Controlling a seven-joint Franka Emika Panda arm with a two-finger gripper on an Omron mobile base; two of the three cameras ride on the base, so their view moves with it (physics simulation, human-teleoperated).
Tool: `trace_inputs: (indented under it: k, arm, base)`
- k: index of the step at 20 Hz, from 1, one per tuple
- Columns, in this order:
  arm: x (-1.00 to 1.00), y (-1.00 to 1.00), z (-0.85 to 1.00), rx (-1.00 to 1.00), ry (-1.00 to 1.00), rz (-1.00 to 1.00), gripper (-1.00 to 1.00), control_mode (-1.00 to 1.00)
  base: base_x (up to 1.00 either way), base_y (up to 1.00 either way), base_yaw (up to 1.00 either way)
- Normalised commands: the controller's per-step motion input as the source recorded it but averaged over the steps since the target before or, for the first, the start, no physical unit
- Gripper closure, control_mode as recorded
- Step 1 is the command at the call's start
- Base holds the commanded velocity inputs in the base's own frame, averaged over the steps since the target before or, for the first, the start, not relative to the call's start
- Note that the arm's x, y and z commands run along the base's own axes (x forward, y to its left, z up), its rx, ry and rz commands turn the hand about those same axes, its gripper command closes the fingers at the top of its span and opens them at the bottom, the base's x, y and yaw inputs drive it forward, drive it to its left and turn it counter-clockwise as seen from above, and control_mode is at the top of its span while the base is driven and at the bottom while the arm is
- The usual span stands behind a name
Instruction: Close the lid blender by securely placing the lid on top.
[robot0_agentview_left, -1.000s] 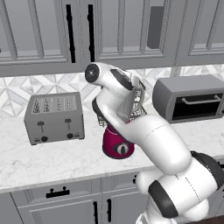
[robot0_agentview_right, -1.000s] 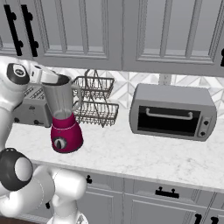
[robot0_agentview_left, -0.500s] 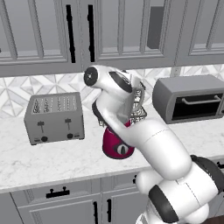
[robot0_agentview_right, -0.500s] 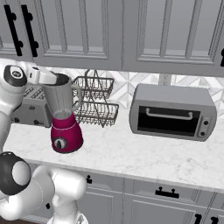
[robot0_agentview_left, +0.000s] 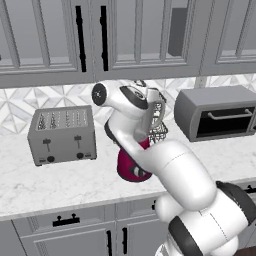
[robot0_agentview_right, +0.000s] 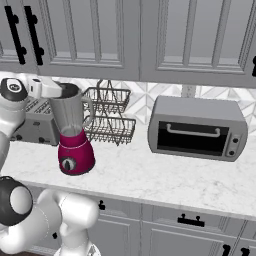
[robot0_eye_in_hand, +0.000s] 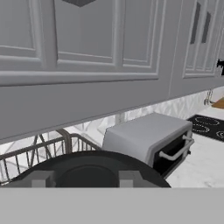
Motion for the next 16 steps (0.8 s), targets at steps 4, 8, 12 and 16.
trace_inputs:
  k: [4,8,12,16]
  arm:
    - [-0.01,0.0,-1.0,-0.17,-0.04,0.0,1.0,-1.0]
    - [0.11,-0.03,-0.95,-0.09,-0.02,0.0,1.0,-1.0]
    - [0.31,-0.14,-0.76,-0.03,0.0,-0.01,1.0,-1.0]
    - [0.4,-0.16,-0.64,0.0,0.0,-0.02,1.0,-1.0]
  base:
    - [0.0,0.0,0.0]
    - [0.0,0.0,0.0]
    - [0.0,0.0,0.0]
    - [0.0,0.0,0.0]
